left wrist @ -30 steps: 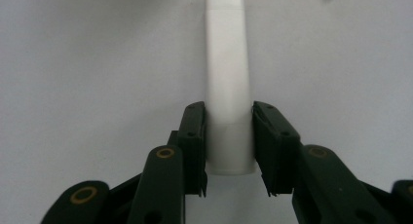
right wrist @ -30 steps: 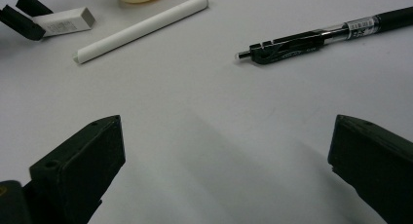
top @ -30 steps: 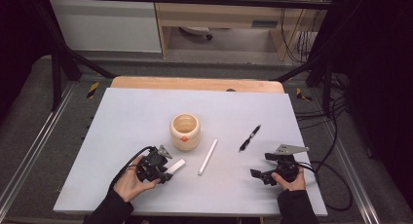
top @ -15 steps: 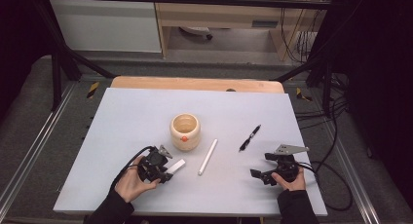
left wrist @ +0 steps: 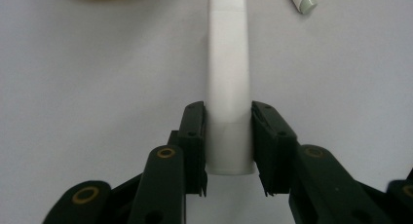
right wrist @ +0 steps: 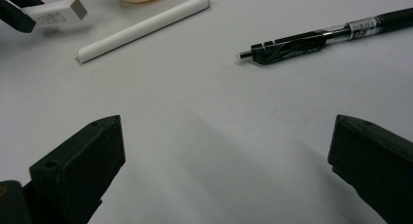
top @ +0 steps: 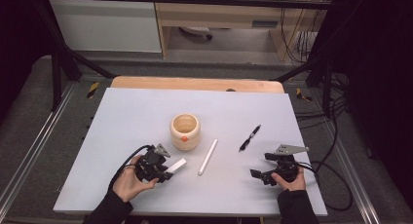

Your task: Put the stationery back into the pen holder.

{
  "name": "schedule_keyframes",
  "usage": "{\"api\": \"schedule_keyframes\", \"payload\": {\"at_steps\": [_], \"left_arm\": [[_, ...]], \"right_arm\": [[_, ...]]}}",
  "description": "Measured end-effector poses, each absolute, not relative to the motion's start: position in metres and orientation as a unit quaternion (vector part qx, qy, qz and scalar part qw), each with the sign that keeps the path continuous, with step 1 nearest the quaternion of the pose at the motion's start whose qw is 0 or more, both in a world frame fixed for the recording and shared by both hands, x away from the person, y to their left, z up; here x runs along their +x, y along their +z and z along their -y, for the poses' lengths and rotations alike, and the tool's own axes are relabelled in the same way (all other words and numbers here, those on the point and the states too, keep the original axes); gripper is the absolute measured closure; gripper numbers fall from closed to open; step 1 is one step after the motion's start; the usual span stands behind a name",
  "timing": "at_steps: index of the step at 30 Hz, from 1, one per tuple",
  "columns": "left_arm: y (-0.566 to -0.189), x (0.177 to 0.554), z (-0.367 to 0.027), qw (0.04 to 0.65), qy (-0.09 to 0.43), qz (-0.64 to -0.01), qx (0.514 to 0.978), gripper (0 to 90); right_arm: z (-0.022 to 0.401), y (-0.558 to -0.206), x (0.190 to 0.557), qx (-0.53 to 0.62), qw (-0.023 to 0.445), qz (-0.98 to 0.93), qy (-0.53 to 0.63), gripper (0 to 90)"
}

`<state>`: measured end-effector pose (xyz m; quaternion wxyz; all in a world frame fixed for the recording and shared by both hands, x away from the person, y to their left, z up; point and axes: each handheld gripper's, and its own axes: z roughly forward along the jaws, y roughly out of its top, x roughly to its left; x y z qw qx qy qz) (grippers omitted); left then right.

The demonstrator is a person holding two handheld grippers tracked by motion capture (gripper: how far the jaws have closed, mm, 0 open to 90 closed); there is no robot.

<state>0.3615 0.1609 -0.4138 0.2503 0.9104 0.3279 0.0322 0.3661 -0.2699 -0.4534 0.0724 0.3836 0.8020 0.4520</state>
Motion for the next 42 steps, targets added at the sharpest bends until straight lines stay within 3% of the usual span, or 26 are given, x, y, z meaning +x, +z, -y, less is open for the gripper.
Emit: {"api": "schedule_keyframes", "payload": {"at_steps": [13, 42], "left_arm": [[-0.407, 0.359, -0.164, 0.275, 0.006, -0.313, 0.909, 67.5], [-0.398, 0.367, -0.145, 0.282, -0.024, -0.268, 0.921, 67.5]], "right_arm": [[0.259, -0.448, 0.365, 0.360, 0.093, -0.814, 0.446, 0.7], [0.179, -0.421, 0.352, 0.180, 0.231, -0.885, 0.363, 1.3]]}}
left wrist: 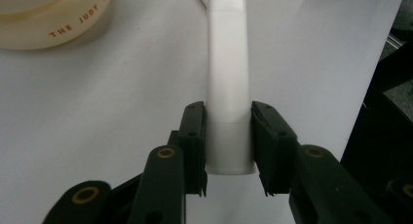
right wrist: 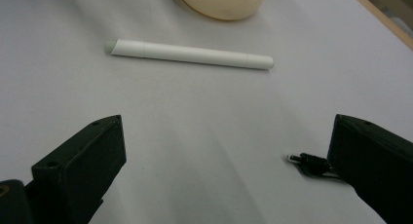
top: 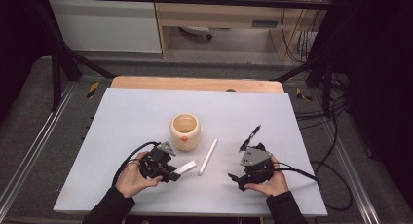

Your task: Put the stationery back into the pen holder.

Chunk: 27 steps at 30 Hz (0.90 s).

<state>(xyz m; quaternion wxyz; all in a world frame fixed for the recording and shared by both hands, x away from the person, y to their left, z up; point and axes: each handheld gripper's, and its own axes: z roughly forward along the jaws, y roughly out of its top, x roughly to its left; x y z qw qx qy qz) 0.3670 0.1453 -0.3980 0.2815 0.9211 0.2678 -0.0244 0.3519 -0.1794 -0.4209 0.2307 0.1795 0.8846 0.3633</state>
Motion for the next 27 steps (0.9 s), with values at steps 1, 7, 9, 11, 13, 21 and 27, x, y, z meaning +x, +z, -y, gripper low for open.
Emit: {"api": "schedule_keyframes", "payload": {"at_steps": [1, 7, 9, 11, 13, 21, 27], "left_arm": [[-0.398, 0.367, -0.144, 0.282, -0.025, -0.269, 0.921, 67.5], [-0.393, 0.370, -0.139, 0.285, -0.024, -0.264, 0.921, 67.5], [-0.392, 0.370, -0.138, 0.286, -0.026, -0.262, 0.921, 67.5], [-0.391, 0.371, -0.136, 0.286, -0.026, -0.261, 0.922, 67.5], [-0.391, 0.372, -0.135, 0.287, -0.026, -0.259, 0.922, 67.5], [-0.387, 0.374, -0.129, 0.287, -0.029, -0.257, 0.922, 67.5], [-0.385, 0.377, -0.125, 0.288, -0.033, -0.257, 0.922, 67.5]], "right_arm": [[0.177, -0.420, 0.351, 0.174, 0.235, -0.886, 0.360, 1.3], [0.168, -0.416, 0.351, 0.139, 0.260, -0.896, 0.333, 1.4], [0.165, -0.415, 0.351, 0.131, 0.267, -0.897, 0.327, 1.4], [0.163, -0.414, 0.351, 0.116, 0.279, -0.896, 0.325, 1.4], [0.161, -0.413, 0.350, 0.105, 0.291, -0.893, 0.326, 1.4], [0.149, -0.411, 0.345, 0.059, 0.314, -0.898, 0.303, 1.6], [0.142, -0.409, 0.342, 0.028, 0.329, -0.897, 0.293, 1.5]]}}
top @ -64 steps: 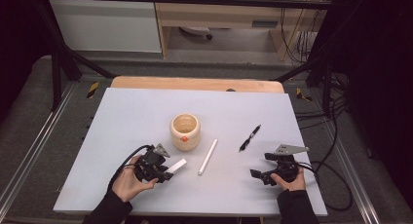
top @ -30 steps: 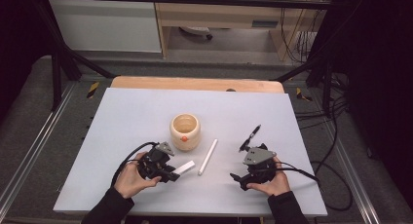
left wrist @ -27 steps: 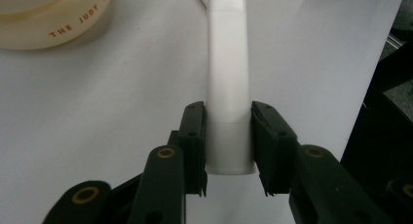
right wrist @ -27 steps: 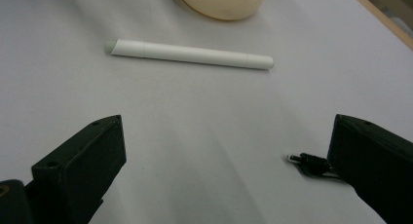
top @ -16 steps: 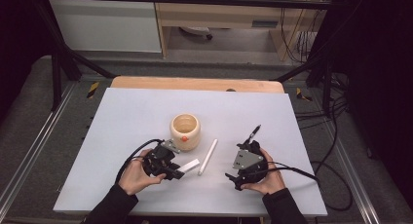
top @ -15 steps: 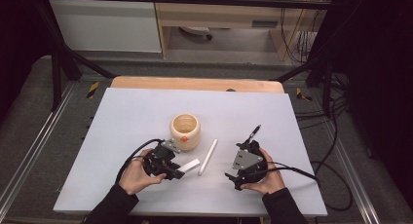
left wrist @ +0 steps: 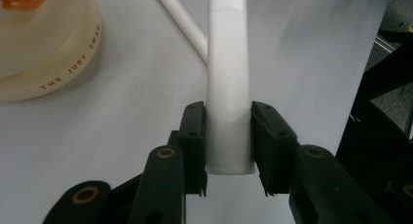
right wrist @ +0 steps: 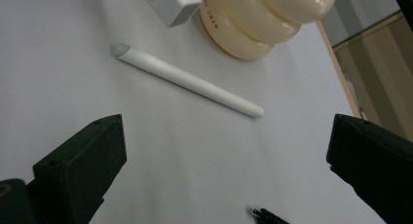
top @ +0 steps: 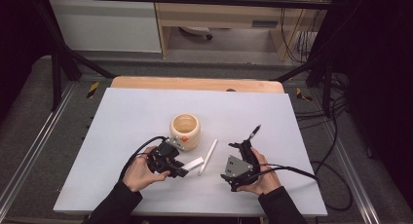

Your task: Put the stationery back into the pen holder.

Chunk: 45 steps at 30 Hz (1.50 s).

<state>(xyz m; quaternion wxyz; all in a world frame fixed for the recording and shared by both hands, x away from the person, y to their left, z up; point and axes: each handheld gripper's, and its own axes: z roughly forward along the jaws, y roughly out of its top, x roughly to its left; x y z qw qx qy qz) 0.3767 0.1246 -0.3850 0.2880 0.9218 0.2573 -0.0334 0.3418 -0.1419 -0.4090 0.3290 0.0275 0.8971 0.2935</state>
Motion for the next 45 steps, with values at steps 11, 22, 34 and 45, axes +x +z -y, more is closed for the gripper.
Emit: {"api": "schedule_keyframes", "payload": {"at_steps": [11, 22, 34, 45], "left_arm": [[-0.377, 0.379, -0.109, 0.293, -0.033, -0.254, 0.921, 67.5], [-0.372, 0.383, -0.094, 0.302, -0.034, -0.262, 0.916, 67.5], [-0.368, 0.384, -0.082, 0.310, -0.042, -0.271, 0.910, 67.5], [-0.361, 0.384, -0.077, 0.309, -0.029, -0.277, 0.909, 67.5]], "right_arm": [[0.129, -0.408, 0.339, -0.032, 0.362, -0.891, 0.272, 1.5], [0.122, -0.408, 0.336, -0.079, 0.406, -0.875, 0.252, 4.4], [0.117, -0.411, 0.334, -0.129, 0.446, -0.856, 0.228, 12.6], [0.111, -0.413, 0.331, -0.173, 0.476, -0.835, 0.215, 27.2]]}}
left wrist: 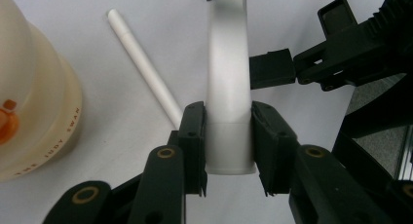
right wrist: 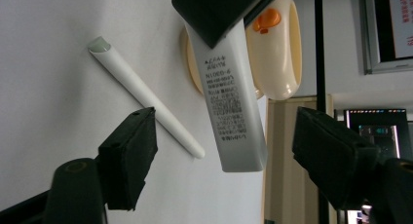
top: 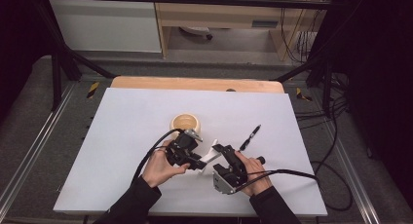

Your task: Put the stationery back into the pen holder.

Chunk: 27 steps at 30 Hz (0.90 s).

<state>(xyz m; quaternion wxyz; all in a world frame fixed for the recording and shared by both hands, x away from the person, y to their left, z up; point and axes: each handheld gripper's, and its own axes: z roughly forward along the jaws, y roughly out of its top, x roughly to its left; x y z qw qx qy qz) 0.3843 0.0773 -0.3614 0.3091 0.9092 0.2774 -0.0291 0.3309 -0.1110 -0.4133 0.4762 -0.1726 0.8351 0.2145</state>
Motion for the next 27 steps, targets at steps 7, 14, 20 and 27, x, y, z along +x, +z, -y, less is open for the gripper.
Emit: {"api": "schedule_keyframes", "payload": {"at_steps": [7, 14, 20, 27], "left_arm": [[-0.3601, 0.3858, -0.0744, 0.310, -0.029, -0.282, 0.908, 67.5], [-0.3591, 0.3851, -0.0712, 0.311, -0.030, -0.280, 0.908, 67.5], [-0.3585, 0.3850, -0.0699, 0.311, -0.027, -0.281, 0.908, 67.5], [-0.3568, 0.3843, -0.0675, 0.311, -0.025, -0.277, 0.909, 67.5]], "right_arm": [[0.1101, -0.4134, 0.3293, -0.198, 0.498, -0.816, 0.216, 37.3], [0.1105, -0.4135, 0.3281, -0.218, 0.508, -0.805, 0.215, 47.9], [0.1108, -0.4132, 0.3276, -0.225, 0.514, -0.800, 0.212, 56.1], [0.1105, -0.4140, 0.3268, -0.235, 0.517, -0.795, 0.213, 63.4]]}}
